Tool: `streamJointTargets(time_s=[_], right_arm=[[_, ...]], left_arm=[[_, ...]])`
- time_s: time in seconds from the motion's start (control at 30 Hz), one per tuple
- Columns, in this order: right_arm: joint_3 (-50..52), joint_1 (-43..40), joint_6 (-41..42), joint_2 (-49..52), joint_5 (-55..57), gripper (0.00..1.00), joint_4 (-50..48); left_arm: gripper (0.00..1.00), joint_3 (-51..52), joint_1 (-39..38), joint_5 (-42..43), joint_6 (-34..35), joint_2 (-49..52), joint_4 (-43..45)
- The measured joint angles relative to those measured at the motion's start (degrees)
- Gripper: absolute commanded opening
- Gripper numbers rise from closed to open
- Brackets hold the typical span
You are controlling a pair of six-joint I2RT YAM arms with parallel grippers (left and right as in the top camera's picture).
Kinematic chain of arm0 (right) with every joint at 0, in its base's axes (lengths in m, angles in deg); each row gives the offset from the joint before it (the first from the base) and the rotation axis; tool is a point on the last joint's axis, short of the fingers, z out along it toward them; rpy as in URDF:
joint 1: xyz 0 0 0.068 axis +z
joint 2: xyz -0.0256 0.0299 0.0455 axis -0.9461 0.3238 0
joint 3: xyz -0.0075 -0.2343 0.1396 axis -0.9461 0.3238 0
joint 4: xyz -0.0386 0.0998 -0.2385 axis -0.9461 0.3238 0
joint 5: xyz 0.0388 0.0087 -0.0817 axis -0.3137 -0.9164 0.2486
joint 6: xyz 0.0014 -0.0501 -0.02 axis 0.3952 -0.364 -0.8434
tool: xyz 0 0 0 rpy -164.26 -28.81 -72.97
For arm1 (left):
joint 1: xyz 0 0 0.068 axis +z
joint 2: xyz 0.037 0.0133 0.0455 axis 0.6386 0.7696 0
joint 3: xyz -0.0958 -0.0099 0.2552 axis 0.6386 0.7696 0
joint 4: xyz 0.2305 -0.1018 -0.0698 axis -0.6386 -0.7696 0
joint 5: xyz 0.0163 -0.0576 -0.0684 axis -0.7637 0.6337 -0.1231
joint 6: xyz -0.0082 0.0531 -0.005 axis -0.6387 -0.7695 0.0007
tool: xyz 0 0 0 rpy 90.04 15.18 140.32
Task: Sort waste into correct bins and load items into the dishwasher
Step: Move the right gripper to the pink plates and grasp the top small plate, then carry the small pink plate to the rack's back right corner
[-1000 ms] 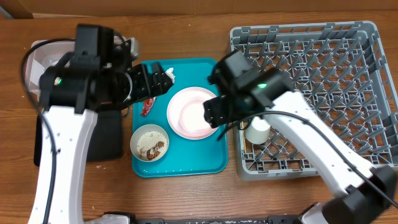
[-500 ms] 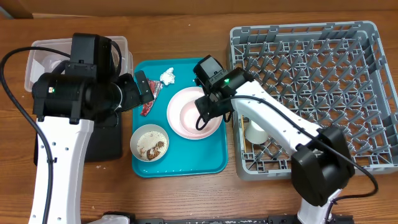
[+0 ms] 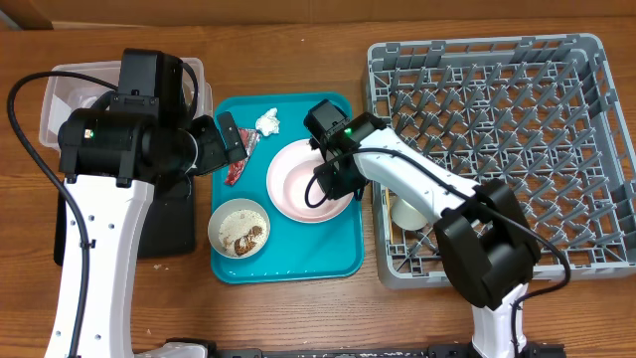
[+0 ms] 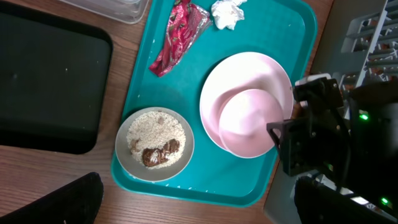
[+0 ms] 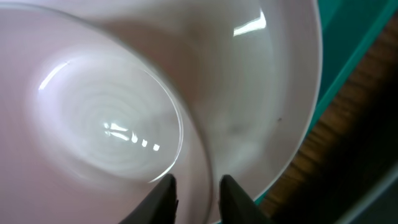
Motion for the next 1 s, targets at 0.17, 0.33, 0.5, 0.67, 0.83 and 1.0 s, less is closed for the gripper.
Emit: streamJointTargets(time_s=[0.17,0.33,0.5,0.67,0.83,1.0], right_arm=[[0.00,0.02,-0.07,1.03,-0.02,0.04,-0.24],[-0.42,-0.04,0.02,1.03,-0.24,0.04,0.52],[-3.34,-0.04,0.87,1.03,0.48,0.04,4.31],[-7.21,-0.02,2.64,-0.15,2.51,0.04,6.54],[-10.86,-0.07,6.86,-6.08,10.03,0.04,7.19],[-13.00,-1.60,11.98,-13.16,21.51,0.04,7.06]], left_arm=[[1.00,0.00,0.00,0.00,0.00,0.00,-0.02],[1.00,0.00,0.00,0.00,0.00,0.00,0.00],[1.00,0.00,0.00,-0.02,0.00,0.00,-0.02],[1.00,0.00,0.00,-0.04,0.00,0.00,0.00],[1.00,0.00,0.00,-0.22,0.00,0.00,0.00],[1.00,0.00,0.00,-0.24,0.00,0.00,0.00]])
